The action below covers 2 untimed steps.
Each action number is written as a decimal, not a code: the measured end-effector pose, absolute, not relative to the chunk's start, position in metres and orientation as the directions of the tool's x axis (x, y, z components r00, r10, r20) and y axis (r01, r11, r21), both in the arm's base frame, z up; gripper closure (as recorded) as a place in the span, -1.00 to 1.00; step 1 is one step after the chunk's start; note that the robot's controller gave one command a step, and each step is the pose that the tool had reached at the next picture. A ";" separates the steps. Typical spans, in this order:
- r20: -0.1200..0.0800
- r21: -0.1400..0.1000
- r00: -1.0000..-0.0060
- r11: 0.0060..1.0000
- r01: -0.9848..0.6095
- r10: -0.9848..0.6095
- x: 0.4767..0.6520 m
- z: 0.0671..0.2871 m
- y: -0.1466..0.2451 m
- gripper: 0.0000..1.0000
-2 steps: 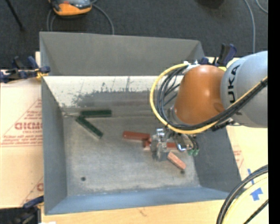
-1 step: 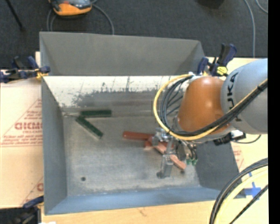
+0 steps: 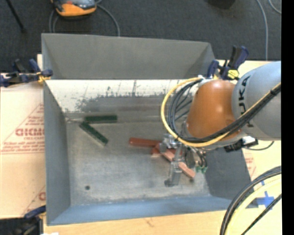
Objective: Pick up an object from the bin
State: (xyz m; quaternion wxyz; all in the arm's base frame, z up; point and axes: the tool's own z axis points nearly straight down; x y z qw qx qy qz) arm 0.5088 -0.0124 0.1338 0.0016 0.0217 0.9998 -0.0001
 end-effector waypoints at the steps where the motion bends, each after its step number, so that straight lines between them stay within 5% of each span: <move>1: -0.006 0.000 -0.999 0.999 0.041 0.041 0.539 0.115 -0.049 -1.00; 2: -0.021 0.001 -0.987 0.987 0.161 0.161 0.539 0.075 -0.048 1.00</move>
Offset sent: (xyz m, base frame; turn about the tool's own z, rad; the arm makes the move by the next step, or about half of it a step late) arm 0.0241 -0.0337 -0.0638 0.1183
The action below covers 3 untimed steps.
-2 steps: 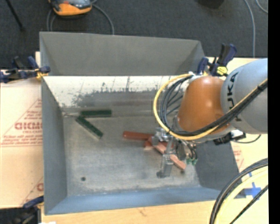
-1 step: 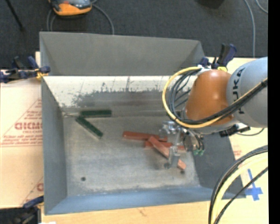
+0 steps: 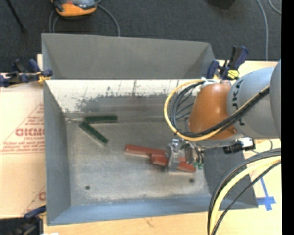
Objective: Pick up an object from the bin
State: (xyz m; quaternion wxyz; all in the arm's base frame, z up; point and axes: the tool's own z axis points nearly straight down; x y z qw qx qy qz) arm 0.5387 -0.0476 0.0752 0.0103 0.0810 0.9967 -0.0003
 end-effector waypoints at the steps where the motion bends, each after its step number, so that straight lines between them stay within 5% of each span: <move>1: -0.021 0.001 -0.987 0.987 0.161 0.161 0.539 0.075 -0.048 1.00; 2: 0.003 -0.002 -0.982 0.982 0.188 0.188 0.539 0.114 -0.016 1.00; 3: -0.006 0.005 -0.975 0.975 0.223 0.223 0.538 0.145 -0.016 1.00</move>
Offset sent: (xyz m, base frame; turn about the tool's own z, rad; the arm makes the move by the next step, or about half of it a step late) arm 0.0138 0.0999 0.1279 0.0637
